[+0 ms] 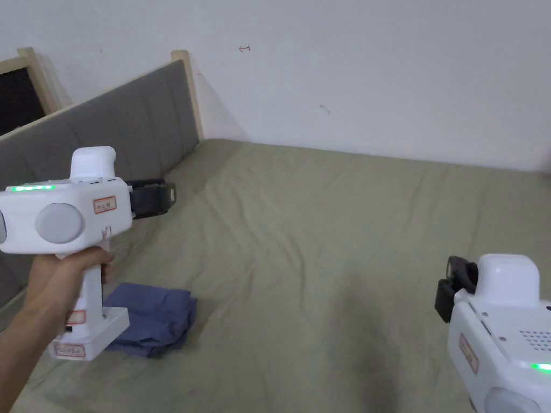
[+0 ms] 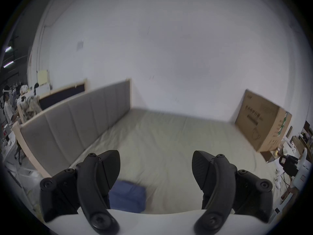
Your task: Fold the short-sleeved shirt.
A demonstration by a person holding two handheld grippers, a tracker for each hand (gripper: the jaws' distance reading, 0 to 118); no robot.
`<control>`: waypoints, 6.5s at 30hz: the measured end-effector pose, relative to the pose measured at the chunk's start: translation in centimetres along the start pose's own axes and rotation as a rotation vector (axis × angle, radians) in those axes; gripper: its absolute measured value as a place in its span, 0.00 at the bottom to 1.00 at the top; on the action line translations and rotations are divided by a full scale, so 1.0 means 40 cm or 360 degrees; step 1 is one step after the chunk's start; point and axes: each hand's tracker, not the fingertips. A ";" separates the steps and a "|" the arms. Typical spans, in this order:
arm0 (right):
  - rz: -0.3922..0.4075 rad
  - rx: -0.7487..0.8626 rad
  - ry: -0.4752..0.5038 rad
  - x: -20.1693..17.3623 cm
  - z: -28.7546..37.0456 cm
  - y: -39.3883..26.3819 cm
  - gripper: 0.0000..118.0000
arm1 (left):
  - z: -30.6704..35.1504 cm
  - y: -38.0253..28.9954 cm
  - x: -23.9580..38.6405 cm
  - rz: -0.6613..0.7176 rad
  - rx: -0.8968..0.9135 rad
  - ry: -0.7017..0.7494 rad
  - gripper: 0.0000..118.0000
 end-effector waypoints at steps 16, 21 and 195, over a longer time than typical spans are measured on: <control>0.0055 0.0267 -0.0266 0.148 0.173 0.089 0.00 | 0.072 -0.214 0.376 -0.0102 0.0556 -0.0206 0.36; 0.0067 0.0288 -0.0312 0.168 0.201 0.084 0.00 | 0.056 -0.266 0.413 -0.0049 0.0484 -0.0382 0.00; -0.0483 -0.0737 -0.0623 0.184 0.136 0.154 1.00 | 0.084 -0.259 0.417 -0.0199 0.0562 -0.0299 1.00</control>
